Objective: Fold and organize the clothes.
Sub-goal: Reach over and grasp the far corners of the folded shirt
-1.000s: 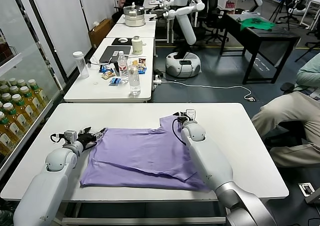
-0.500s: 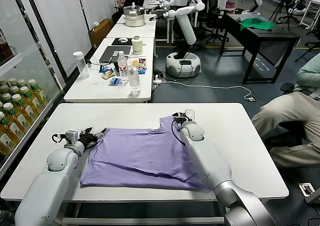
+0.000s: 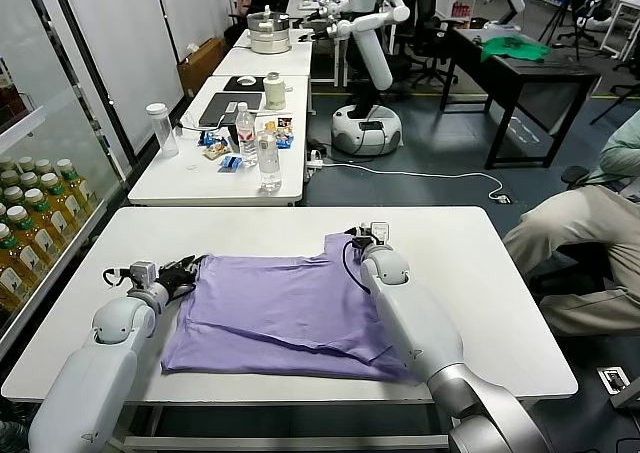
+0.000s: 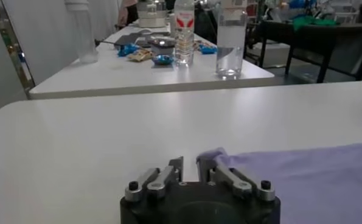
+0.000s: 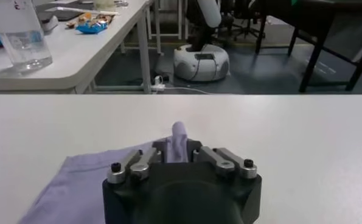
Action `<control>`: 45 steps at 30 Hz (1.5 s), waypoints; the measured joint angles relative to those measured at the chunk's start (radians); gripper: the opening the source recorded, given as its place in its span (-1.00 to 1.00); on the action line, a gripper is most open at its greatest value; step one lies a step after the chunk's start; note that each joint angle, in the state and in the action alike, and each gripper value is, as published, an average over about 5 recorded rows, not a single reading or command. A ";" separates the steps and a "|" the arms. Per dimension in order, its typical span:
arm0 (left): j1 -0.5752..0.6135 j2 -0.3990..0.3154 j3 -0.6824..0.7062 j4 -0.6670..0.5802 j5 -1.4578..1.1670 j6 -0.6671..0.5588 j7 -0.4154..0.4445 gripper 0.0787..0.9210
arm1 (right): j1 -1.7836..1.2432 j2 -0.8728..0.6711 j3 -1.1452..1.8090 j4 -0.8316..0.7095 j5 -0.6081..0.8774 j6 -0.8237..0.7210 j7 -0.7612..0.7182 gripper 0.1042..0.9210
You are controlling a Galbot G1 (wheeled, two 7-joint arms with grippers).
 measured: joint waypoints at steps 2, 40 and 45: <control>0.000 -0.001 0.000 0.000 0.000 0.000 0.001 -0.79 | -0.001 -0.001 0.000 0.000 0.000 0.000 0.000 -0.91; -0.028 -0.015 0.010 0.010 -0.028 0.038 -0.035 0.32 | -0.017 -0.018 -0.009 0.038 -0.010 0.000 -0.005 -0.97; -0.029 -0.019 0.012 0.011 -0.042 0.048 -0.031 0.00 | -0.017 -0.021 -0.009 0.039 -0.010 -0.001 -0.005 -0.97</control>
